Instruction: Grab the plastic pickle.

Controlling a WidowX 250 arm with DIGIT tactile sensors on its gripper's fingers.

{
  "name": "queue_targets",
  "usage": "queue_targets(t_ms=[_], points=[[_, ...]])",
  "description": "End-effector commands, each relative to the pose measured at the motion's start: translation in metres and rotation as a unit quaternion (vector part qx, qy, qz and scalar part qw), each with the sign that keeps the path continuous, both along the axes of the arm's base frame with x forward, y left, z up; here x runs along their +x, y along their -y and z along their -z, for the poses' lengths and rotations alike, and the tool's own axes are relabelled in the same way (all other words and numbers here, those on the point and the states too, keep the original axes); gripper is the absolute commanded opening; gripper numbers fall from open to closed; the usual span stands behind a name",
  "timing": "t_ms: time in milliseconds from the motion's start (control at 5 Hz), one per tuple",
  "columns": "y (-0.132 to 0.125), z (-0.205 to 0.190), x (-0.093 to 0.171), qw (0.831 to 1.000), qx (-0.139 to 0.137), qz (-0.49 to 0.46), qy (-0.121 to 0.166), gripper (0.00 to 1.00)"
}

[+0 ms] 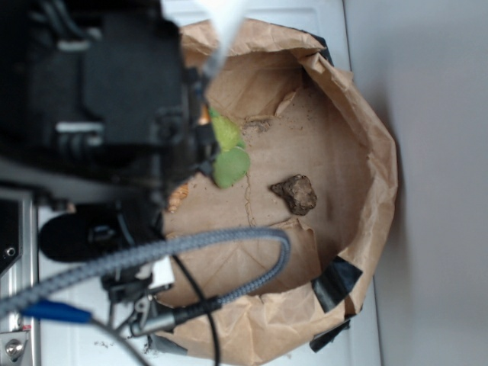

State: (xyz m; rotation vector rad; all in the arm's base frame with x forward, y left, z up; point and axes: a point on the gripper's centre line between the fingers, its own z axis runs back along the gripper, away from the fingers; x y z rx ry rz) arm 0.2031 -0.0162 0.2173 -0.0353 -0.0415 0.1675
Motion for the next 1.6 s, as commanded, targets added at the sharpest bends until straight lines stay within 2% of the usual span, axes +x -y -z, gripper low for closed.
queue_targets(t_ms=[0,200,400,600,1200,1400], points=[[-0.011,0.000,0.010,0.993,-0.022,-0.103,0.058,1.00],[-0.015,0.027,0.019,0.972,-0.037,-0.227,0.045,1.00],[-0.023,0.058,0.025,0.945,0.005,-0.320,0.065,1.00],[-0.039,0.088,0.042,0.944,0.035,-0.326,0.045,1.00],[-0.039,0.088,0.042,0.944,0.035,-0.326,0.045,1.00],[-0.053,0.116,0.047,0.951,0.004,-0.298,0.086,1.00]])
